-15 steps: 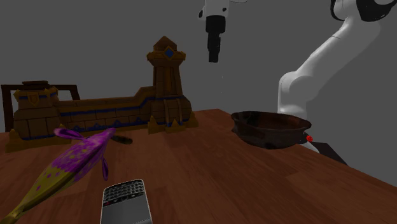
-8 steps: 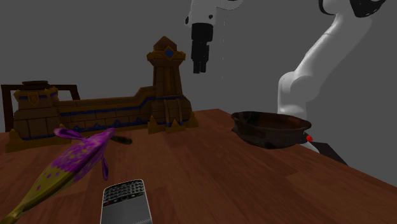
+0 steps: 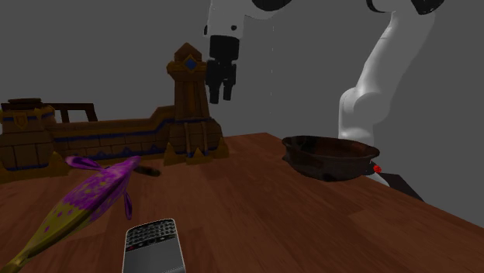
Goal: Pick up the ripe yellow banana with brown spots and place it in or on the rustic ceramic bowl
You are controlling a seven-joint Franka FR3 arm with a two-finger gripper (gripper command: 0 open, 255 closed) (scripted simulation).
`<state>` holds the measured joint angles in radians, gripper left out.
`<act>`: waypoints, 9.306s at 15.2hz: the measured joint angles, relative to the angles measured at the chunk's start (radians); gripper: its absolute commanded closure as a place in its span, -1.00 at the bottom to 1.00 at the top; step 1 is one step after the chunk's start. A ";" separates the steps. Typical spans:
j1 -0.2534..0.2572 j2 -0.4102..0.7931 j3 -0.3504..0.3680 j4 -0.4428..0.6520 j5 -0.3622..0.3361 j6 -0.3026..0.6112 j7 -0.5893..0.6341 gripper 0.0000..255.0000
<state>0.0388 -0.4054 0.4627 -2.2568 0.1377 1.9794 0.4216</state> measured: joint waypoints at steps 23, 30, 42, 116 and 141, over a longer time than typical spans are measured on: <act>0.106 0.683 0.214 0.456 -0.565 0.170 0.638 -1.00; 0.129 0.699 0.192 0.457 -0.573 0.221 0.639 -1.00; 0.109 0.718 0.197 0.377 -0.519 0.214 0.612 1.00; 0.152 0.379 0.212 0.413 -0.110 -0.162 1.047 1.00; 0.452 -0.490 0.111 -0.237 0.314 -0.310 1.016 1.00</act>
<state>0.4913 -0.8950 0.5738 -2.4940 0.4515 1.6692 1.4375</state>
